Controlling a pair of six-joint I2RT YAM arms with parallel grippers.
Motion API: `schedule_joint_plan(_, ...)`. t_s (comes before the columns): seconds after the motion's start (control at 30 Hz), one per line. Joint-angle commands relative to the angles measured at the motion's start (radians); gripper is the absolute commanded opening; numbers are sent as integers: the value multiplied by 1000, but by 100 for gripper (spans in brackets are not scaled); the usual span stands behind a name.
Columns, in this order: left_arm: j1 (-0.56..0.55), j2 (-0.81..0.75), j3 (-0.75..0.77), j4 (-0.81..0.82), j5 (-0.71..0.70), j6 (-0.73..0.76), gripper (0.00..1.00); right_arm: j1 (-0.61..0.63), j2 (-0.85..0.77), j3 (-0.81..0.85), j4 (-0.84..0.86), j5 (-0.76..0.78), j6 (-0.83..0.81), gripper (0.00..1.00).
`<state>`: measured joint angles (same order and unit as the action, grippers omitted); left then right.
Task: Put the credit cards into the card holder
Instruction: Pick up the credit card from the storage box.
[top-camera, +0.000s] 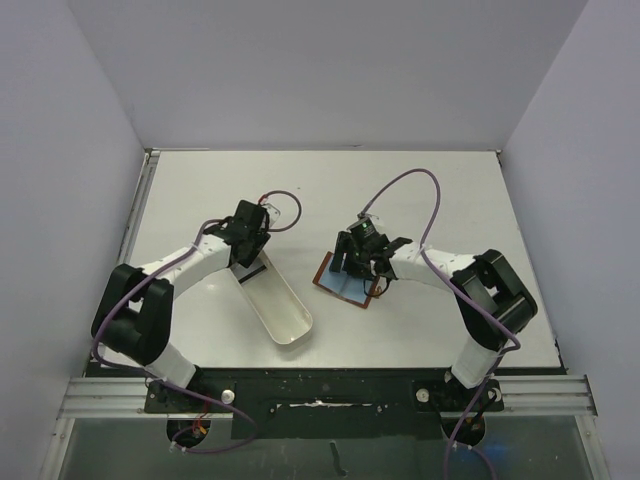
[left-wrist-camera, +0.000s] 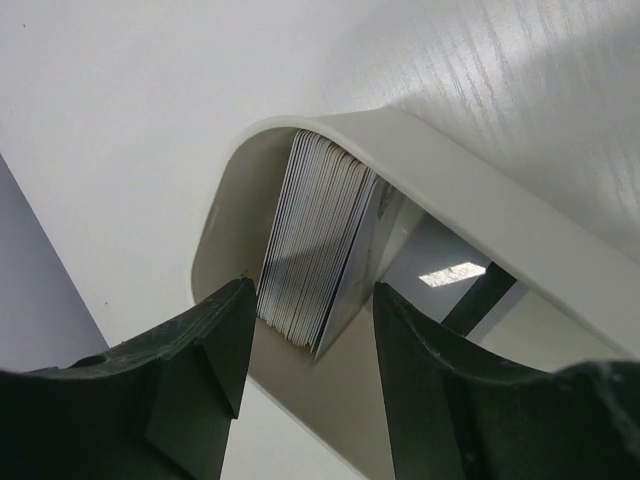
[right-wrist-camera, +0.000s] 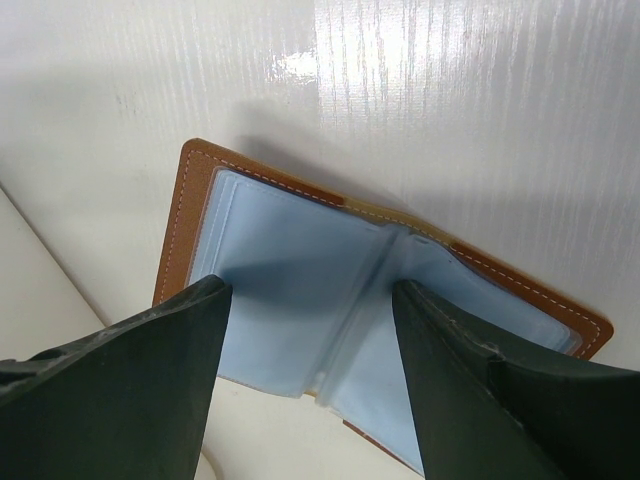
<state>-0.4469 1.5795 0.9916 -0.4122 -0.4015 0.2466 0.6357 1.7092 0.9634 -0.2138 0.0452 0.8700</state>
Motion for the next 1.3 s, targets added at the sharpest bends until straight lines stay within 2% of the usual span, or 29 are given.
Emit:
schedule_joint_plan(0.0,-19,20,10,63,-72,40,48,1,-16,-37,-5,-1,-6,67)
schedule_joint_plan(0.17,-70,49,-4,85,-182,65,44,-5,-34,-54,6,-5,-2,67)
schedule_joint_plan(0.5,-78,35,4,94,-231,60,29,-8,-44,-63,11,-8,-1,67)
schedule_joint_plan(0.97,-78,33,16,69,-218,54,11,-10,-46,-61,11,-16,1,67)
schedule_joint_plan(1.17,-93,25,74,-28,-201,6,0,-11,-54,-61,7,-15,-2,67)
schedule_joint_plan(1.27,-97,9,116,-86,-157,-32,0,-10,-58,-61,4,-14,-8,67)
